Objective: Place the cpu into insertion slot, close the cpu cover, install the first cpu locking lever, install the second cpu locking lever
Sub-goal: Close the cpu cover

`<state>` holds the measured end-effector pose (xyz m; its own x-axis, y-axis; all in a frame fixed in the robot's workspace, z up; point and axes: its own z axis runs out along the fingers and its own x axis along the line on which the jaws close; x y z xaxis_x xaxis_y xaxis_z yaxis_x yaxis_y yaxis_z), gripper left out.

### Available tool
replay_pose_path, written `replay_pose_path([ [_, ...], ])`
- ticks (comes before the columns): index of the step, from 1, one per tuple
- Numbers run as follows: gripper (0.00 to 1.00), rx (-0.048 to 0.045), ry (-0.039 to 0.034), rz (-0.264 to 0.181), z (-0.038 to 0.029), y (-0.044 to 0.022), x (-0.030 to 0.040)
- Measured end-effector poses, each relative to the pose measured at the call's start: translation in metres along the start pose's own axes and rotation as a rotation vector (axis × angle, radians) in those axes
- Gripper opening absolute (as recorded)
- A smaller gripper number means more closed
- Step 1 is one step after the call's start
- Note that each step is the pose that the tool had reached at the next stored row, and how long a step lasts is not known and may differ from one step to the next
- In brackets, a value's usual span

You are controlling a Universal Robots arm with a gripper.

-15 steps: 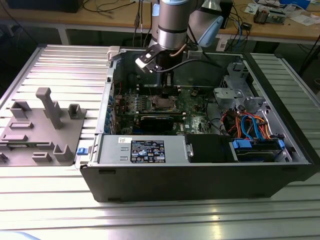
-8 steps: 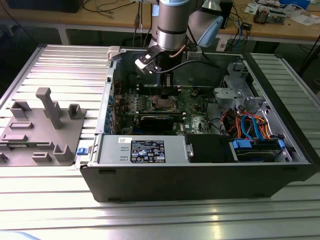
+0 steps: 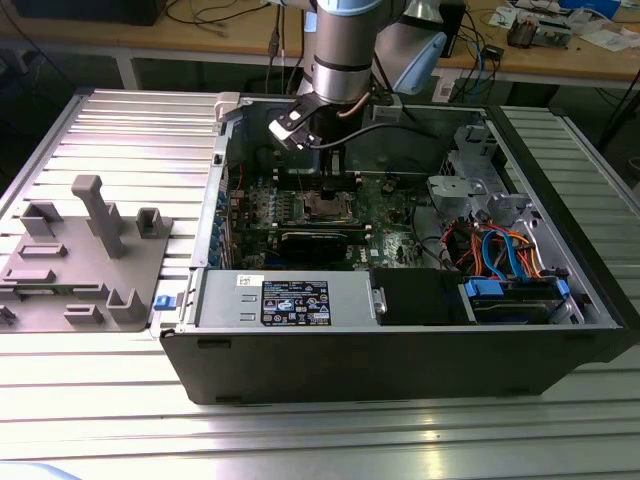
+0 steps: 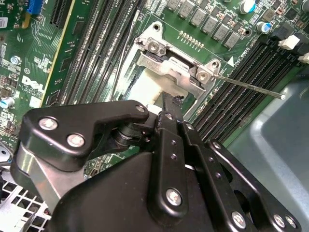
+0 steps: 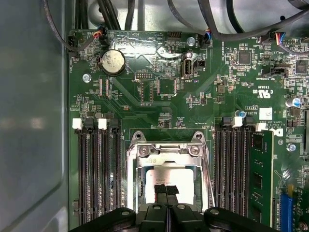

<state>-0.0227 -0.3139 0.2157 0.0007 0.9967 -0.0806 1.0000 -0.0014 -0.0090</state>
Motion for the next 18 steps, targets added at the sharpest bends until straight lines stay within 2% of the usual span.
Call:
replay_pose_path([
  [18, 0.11, 0.0001, -0.0001, 0.000, 0.0073, -0.0019, 0.0006],
])
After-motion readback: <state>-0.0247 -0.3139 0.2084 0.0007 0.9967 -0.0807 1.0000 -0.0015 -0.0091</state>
